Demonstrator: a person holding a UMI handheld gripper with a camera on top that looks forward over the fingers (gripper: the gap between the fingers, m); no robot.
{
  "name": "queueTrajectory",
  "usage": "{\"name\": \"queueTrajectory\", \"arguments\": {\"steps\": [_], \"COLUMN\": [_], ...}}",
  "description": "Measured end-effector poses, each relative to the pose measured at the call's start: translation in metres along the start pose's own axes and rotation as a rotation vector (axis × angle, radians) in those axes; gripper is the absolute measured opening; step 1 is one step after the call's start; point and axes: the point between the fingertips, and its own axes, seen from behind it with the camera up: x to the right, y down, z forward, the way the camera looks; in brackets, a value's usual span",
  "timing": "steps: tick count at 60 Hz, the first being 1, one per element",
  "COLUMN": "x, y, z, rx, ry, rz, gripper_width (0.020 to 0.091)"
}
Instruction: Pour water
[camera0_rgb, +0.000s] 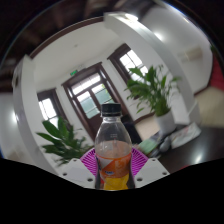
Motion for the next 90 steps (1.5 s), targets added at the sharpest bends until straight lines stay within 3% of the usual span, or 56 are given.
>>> {"name": "queueTrajectory", "arguments": {"steps": [7,14,26,43,45,59,69,74,90], "x": [0.05,0.112,0.198,0.265,0.259,0.254,0.255,0.257,0.25], "y": [-0.028,-0.041,-0.014,0.038,0.033,0.036,0.04,0.047,0.066], "z": [0.005,0.008,0.016,0.025,0.023,0.018,0.023,0.017,-0.039], "rx": [0.038,0.028,-0.026,-0.028,0.021,0.015,0.0,-0.029,-0.081], "ry": [0.171,0.322,0.439,0.436,0.418,0.398,0.38,0.376,0.328], "rz": [-0.31,-0.509,-0.543,-0.439,-0.443,-0.469,-0.449,-0.427,-0.46], "gripper_width": [0.0382,0.0382,0.0384,0.0405,0.0411,0.0435,0.0532,0.0695,0.0742]}}
